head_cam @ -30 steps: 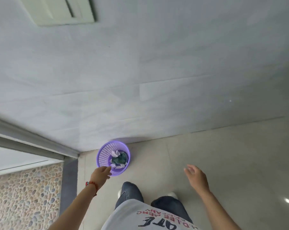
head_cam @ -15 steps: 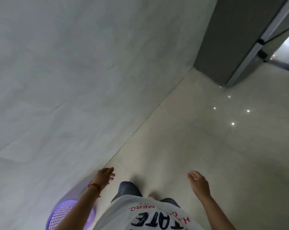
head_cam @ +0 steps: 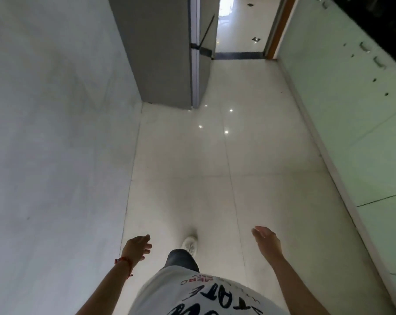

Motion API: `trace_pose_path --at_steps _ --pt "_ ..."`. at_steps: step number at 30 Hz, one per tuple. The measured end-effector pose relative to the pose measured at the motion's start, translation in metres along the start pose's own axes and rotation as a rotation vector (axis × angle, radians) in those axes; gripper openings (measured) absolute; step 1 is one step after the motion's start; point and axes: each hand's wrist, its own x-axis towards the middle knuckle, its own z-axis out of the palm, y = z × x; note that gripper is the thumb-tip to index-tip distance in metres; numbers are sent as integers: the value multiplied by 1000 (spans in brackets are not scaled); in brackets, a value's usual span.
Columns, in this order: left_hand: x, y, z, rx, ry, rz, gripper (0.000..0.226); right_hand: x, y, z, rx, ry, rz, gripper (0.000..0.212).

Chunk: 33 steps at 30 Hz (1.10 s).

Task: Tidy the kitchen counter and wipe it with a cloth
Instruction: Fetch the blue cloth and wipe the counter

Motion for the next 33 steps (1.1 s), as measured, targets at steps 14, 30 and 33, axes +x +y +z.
trace_pose_path --at_steps 14,30,33 --pt "128 256 113 383 -301 171 15 87 -18 -36 355 269 379 26" --pt "207 479 331 514 -399 254 18 324 -34 -216 542 429 444 24" --pt "222 517 370 539 -423 261 19 364 -48 -247 577 464 433 24"
